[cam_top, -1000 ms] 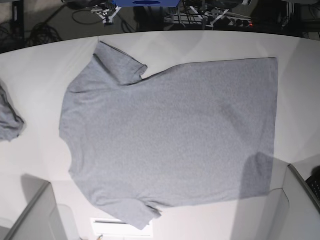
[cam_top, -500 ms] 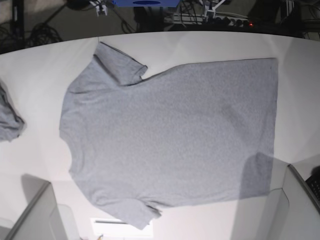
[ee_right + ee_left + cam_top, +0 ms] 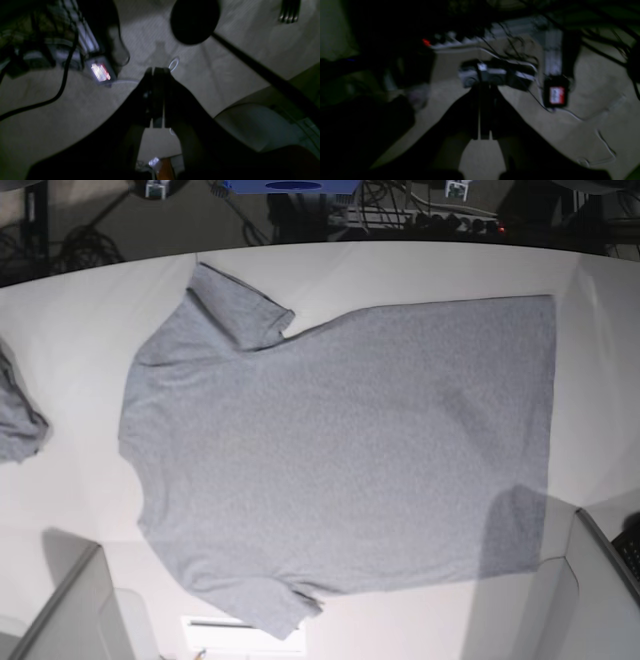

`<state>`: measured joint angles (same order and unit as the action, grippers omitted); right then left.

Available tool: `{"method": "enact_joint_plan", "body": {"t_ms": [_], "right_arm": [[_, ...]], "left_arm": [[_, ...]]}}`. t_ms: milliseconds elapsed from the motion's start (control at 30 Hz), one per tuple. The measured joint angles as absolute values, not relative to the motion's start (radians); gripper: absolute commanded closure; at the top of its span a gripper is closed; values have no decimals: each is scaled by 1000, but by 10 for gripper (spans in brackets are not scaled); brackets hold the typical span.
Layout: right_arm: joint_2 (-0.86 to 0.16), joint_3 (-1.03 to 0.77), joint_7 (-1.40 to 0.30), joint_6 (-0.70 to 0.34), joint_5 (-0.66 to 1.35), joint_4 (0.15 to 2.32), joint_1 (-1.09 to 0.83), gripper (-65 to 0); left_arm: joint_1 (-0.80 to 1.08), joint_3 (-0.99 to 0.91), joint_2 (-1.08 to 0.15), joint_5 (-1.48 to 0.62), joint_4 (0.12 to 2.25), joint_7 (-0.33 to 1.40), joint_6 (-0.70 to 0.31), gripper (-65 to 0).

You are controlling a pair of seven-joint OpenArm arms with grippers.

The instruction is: Fold the T-shirt properly

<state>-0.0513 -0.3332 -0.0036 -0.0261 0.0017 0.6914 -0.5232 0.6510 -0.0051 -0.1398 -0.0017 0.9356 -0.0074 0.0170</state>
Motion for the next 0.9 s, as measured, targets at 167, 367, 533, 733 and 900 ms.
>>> {"method": "enact_joint_plan", "body": {"t_ms": [167,367,533,733,900], "right_arm": [[-47,-392,-19,-27,1,810,-603,0],[-45,-447,-10,-27,1,927,-651,0],[-39,-450,-26,-27,0,1029,-718,0],[-41,-451,-191,-27,1,1199,-727,0],[-2,-503,-244,-34,1,1345,-748,0]], "left_arm": [[786,-3,-153,-1,1123,6,3,0],[871,-110,-147,-2,1266,1,2,0],[909,-180,-153,3,1339,3,3,0],[973,-211,-155,10,1436,5,3,0],[991,-206,-153,10,1478,1,-4,0]]}}
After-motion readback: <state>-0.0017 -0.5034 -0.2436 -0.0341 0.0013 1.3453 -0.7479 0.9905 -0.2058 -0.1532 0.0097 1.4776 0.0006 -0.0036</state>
